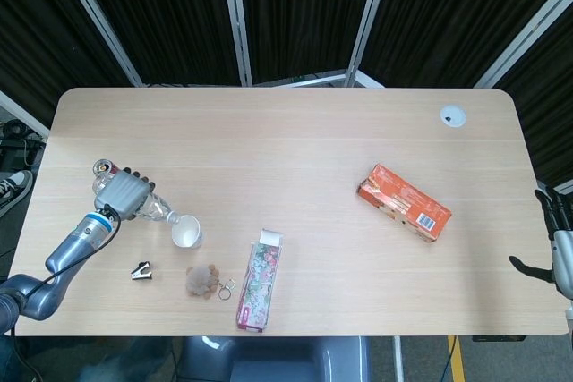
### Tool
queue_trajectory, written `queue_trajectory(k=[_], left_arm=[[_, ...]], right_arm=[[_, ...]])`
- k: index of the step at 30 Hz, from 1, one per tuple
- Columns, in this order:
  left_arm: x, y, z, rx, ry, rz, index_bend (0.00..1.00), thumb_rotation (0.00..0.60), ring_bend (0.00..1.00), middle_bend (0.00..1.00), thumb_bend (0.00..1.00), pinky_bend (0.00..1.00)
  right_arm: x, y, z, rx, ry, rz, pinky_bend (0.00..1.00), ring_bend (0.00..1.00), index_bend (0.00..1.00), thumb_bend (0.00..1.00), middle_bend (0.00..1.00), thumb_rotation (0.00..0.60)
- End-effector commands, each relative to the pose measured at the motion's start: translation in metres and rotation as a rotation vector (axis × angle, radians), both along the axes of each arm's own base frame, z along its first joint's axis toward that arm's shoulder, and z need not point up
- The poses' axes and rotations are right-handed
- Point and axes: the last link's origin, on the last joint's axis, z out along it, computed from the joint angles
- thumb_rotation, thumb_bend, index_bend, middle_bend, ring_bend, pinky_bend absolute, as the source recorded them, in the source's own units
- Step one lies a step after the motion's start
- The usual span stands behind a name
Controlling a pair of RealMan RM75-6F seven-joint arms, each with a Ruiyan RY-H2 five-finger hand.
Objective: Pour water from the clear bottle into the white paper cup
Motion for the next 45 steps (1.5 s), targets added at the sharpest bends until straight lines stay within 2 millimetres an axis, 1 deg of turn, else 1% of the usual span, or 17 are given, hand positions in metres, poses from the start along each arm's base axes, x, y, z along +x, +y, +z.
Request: queue_trajectory(k=[1, 13, 27, 33, 37, 42, 45], left_arm=[[0.0, 0.0, 0.001, 0.004, 0.012, -0.013, 0.58, 0.6, 0.39, 0.43, 0.51, 0.39], [-0.002, 0.0, 0.004, 0.017, 0.03, -0.032, 0.58, 0.6, 0.39, 0.43, 0.51, 0.38], [-0.002, -0.001, 0.004, 0.016, -0.011, -0.051, 0.57, 0.6, 0.39, 0.42, 0.51, 0.39], [-0.001, -0.003, 0.006, 0.007, -0.199, 0.005, 0.58, 0.6, 0.39, 0.42, 0.51, 0.39], [0.003, -0.003, 0.009, -0.002, -0.428, 0.093, 0.58, 0.6, 0.39, 0.42, 0.51, 0.39], [0.009, 0.006, 0.014, 0.03, -0.693, 0.196, 0.58, 0.6, 0.39, 0.42, 0.51, 0.39], [0.012, 0.011, 0.014, 0.052, -0.809, 0.237, 0.59, 0.6, 0.39, 0.42, 0.51, 0.39]], right_arm=[[0.0, 0.0, 0.0, 0.0, 0.0, 0.0, 0.0, 0.0, 0.0, 0.0, 0.0, 0.6], [0.0, 0.0, 0.0, 0.0, 0.001, 0.001, 0.0, 0.0, 0.0, 0.0, 0.0, 0.6], [0.0, 0.0, -0.001, 0.002, 0.003, -0.001, 0.0, 0.0, 0.0, 0.0, 0.0, 0.6], [0.0, 0.0, -0.001, 0.004, 0.005, -0.003, 0.0, 0.0, 0.0, 0.0, 0.0, 0.6], [-0.001, 0.0, -0.001, 0.005, 0.006, -0.004, 0.0, 0.0, 0.0, 0.0, 0.0, 0.6], [0.0, 0.0, -0.002, 0.008, 0.01, -0.005, 0.0, 0.0, 0.0, 0.0, 0.0, 0.6], [-0.001, 0.0, -0.003, 0.01, 0.012, -0.007, 0.0, 0.0, 0.0, 0.0, 0.0, 0.6]])
